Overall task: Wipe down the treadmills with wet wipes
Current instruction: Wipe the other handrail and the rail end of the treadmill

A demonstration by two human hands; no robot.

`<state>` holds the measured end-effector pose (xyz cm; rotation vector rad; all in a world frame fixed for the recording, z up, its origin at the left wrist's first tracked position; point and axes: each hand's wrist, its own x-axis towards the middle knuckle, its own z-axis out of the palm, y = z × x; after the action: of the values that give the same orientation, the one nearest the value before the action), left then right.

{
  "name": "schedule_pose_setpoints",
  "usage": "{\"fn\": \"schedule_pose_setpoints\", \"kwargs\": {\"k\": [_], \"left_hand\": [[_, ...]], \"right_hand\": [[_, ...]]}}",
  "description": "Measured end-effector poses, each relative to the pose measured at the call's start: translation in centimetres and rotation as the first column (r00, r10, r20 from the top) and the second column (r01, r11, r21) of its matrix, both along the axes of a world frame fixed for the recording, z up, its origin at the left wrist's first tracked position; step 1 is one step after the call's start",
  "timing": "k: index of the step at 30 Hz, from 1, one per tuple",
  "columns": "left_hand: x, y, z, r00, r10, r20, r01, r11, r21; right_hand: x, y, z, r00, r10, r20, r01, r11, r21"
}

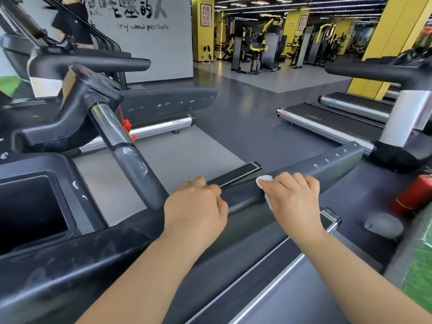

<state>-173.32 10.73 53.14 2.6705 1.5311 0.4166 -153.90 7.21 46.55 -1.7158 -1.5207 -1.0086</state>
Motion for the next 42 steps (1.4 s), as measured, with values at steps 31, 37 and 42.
{"fn": "schedule_pose_setpoints", "kwargs": {"k": [31, 37, 42], "left_hand": [[3.9, 0.3, -0.5, 0.998, -0.018, 0.064, 0.016, 0.999, 0.035], [5.0, 1.2, -0.2, 0.996, 0.002, 0.085, -0.003, 1.0, 0.009], [6.1, 0.7, -1.1, 0.997, -0.009, 0.073, 0.008, 1.0, 0.02]], "right_hand": [[5.0, -0.4, 0.9, 0.987, 0.157, 0.036, -0.156, 0.987, -0.031], [0.7, 1.6, 1.5, 0.976, 0.167, 0.143, -0.147, 0.979, -0.138], [3.0, 1.6, 2.0, 0.964, 0.121, 0.236, -0.066, 0.972, -0.226]]}}
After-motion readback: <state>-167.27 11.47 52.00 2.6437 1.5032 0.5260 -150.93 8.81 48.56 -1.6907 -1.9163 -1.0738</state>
